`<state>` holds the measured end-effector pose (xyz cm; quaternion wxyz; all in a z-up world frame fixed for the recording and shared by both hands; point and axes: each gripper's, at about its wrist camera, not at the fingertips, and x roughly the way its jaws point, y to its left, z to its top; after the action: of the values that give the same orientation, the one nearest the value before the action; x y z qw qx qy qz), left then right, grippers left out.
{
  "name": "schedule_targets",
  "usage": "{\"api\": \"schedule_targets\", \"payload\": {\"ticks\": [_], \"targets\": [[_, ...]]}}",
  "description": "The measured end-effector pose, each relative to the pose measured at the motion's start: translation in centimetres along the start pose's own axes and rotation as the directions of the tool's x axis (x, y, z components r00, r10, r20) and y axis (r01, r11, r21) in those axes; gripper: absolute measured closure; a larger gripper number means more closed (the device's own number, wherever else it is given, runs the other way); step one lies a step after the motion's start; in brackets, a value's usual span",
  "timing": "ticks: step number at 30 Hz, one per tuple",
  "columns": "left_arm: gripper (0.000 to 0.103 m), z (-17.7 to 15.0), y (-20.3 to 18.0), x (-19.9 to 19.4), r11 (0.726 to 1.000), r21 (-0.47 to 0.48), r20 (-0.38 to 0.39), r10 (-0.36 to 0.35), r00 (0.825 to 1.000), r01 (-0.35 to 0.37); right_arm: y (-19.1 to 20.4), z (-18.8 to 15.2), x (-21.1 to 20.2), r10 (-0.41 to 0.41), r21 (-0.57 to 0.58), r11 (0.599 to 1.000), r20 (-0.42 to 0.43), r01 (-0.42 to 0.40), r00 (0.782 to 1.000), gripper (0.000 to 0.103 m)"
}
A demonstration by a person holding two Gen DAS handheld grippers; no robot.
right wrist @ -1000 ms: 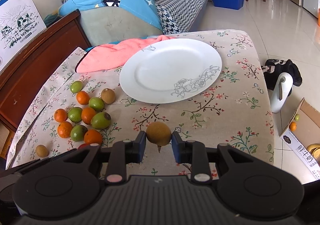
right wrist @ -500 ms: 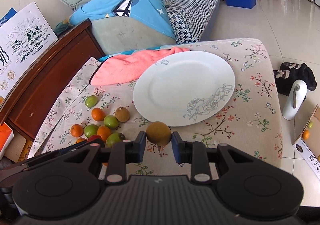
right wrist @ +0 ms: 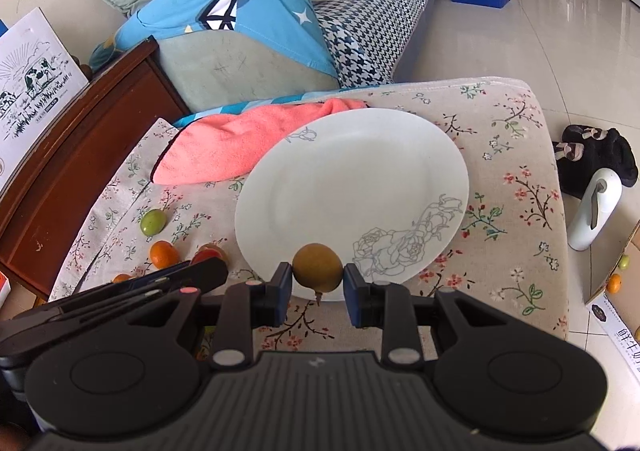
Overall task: Organize fruits
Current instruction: 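Lower kiwi and tomato onto the white plate and open both grippers, then move the left gripper to a brown kiwi and close on it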
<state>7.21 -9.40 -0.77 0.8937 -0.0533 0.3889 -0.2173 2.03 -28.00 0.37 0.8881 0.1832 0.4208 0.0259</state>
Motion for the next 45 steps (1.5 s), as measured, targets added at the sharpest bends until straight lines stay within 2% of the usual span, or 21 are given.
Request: {"api": "schedule_targets", "payload": {"ticks": [9,16,18,20,21,23,25,34,45], "targets": [[0.079,1.0,-0.1,2.2,1.000,-0.010,-0.018,-0.018,1.000,0.018,-1.2,1.0,1.8,-0.022,0.071,0.997,-0.015,0.023,1.000,0.075],[0.075,1.2,-0.5,2.5,1.000,0.000,-0.021,0.005,1.000,-0.005,-1.2,1.3,2.0,-0.029,0.093,0.995,0.000,0.029,1.000,0.072],[0.065,1.4,-0.6,2.3,0.999,-0.002,-0.026,0.040,0.999,-0.040,-1.1,1.4,1.8,-0.032,0.092,0.995,0.010,0.030,0.999,0.072],[0.049,1.5,-0.5,2.1,0.997,-0.008,-0.021,0.076,0.997,-0.077,-1.1,1.5,1.6,-0.038,0.089,0.995,0.020,0.036,0.999,0.072],[0.045,1.5,-0.3,1.9,0.996,-0.013,-0.019,0.086,0.996,-0.086,-1.1,1.6,1.5,-0.037,0.090,0.995,0.024,0.034,0.999,0.072],[0.028,1.7,-0.1,1.6,0.993,-0.027,-0.022,0.110,0.994,-0.111,-1.1,1.6,1.3,-0.037,0.094,0.995,0.030,0.034,0.999,0.072],[0.024,1.7,0.1,1.1,0.992,-0.036,-0.015,0.119,0.993,-0.120,-1.0,1.7,1.1,-0.037,0.091,0.995,0.040,0.033,0.999,0.071],[0.021,1.8,0.2,-0.7,0.985,-0.009,-0.003,0.170,0.985,-0.170,0.0,1.5,0.7,-0.007,0.050,0.999,0.045,0.005,0.999,0.071],[0.017,0.9,1.8,-2.6,0.973,0.001,-0.044,0.230,0.972,-0.230,2.3,0.3,0.8,0.031,-0.034,0.999,0.020,-0.030,0.999,0.067]]}}
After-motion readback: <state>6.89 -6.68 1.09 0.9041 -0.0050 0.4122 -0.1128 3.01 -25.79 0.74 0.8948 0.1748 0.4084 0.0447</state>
